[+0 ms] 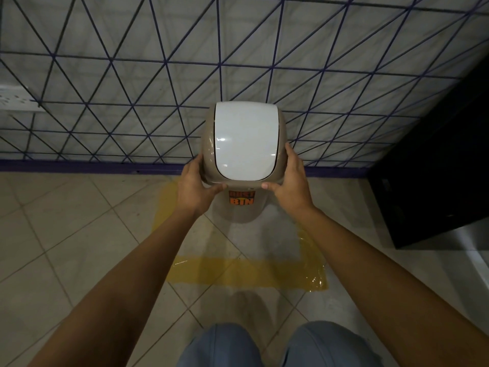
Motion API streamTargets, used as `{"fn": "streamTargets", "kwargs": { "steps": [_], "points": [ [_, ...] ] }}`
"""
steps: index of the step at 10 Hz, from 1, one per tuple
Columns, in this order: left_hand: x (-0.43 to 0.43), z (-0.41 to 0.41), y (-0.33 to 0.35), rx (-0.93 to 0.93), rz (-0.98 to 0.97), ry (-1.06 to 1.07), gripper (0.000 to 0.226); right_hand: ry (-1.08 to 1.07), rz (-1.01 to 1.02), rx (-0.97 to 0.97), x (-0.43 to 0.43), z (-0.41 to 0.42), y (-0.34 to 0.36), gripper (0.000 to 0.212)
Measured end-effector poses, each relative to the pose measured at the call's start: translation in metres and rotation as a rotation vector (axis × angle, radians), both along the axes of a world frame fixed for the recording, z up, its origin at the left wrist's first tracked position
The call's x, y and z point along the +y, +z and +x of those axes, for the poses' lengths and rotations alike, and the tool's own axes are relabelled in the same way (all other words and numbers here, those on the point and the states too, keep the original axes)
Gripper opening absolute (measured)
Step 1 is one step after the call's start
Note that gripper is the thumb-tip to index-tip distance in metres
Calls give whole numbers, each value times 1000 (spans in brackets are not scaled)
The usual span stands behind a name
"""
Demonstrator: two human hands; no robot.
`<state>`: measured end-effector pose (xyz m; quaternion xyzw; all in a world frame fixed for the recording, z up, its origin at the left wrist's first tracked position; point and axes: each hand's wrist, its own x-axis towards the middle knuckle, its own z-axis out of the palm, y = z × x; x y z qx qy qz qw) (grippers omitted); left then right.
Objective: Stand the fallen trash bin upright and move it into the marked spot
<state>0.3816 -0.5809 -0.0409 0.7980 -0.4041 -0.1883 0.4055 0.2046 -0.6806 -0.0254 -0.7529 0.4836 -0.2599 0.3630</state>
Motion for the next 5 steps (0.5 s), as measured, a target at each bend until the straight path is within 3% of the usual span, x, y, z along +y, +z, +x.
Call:
{"fn": "streamTargets", "kwargs": {
  "steps": [3,5],
  "points": [
    [8,-10,16,-41,-6,31,85,19,-25,78,7,-6,8,101],
    [17,-23,35,-116,-82,60,72,58,-144,129,21,-11,26,78]
  ]
}}
